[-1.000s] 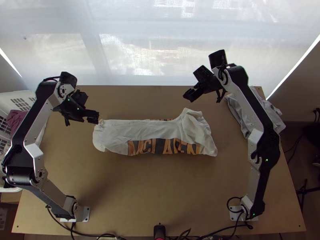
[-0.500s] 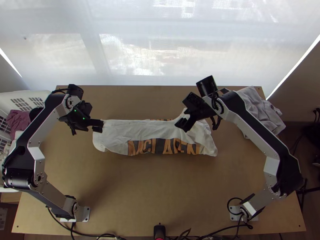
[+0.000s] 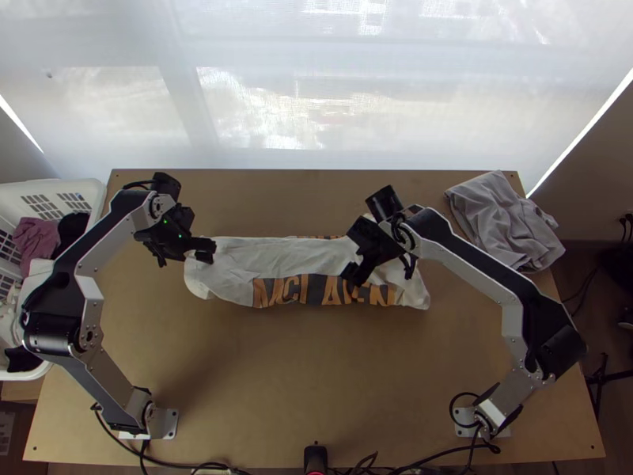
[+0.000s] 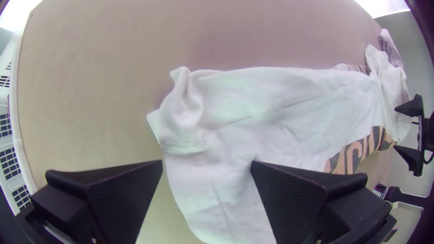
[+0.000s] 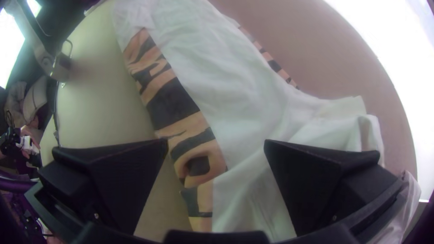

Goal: Fold the t-shirt

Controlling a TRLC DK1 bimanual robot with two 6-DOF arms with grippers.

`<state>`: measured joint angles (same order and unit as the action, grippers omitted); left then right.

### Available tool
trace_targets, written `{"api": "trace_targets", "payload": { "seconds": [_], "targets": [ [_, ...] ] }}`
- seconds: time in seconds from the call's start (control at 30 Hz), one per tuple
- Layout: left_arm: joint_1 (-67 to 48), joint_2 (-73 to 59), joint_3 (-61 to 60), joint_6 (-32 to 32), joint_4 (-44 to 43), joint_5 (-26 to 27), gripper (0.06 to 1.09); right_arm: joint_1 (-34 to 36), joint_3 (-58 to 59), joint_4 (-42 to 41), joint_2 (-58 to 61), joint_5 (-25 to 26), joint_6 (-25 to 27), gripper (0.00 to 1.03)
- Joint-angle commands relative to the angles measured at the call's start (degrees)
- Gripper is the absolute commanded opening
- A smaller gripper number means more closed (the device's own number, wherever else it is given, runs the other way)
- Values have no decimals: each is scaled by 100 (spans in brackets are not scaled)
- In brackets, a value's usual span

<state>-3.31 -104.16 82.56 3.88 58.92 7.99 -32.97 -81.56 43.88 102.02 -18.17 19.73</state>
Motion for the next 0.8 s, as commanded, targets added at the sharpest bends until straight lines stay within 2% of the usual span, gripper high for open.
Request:
{"api": "trace_targets", "payload": {
  "seconds": [0.0,0.37,0.47,0.6,0.77],
  "targets": [
    [-20,-263,5,-19,-187,1,101,-34,211,-239,372,104,-4,98],
    [-143,-667,40,-54,-381,10,100,36,211,-380,679,200,-48,98],
    [-187,-755,32,-63,-372,45,91,36,211,-406,706,209,-83,98],
    [-179,-860,32,-115,-346,300,67,28,202,-459,732,209,-144,98],
    [-161,-808,111,-151,-328,519,15,28,211,-477,732,218,-153,98]
  ]
}}
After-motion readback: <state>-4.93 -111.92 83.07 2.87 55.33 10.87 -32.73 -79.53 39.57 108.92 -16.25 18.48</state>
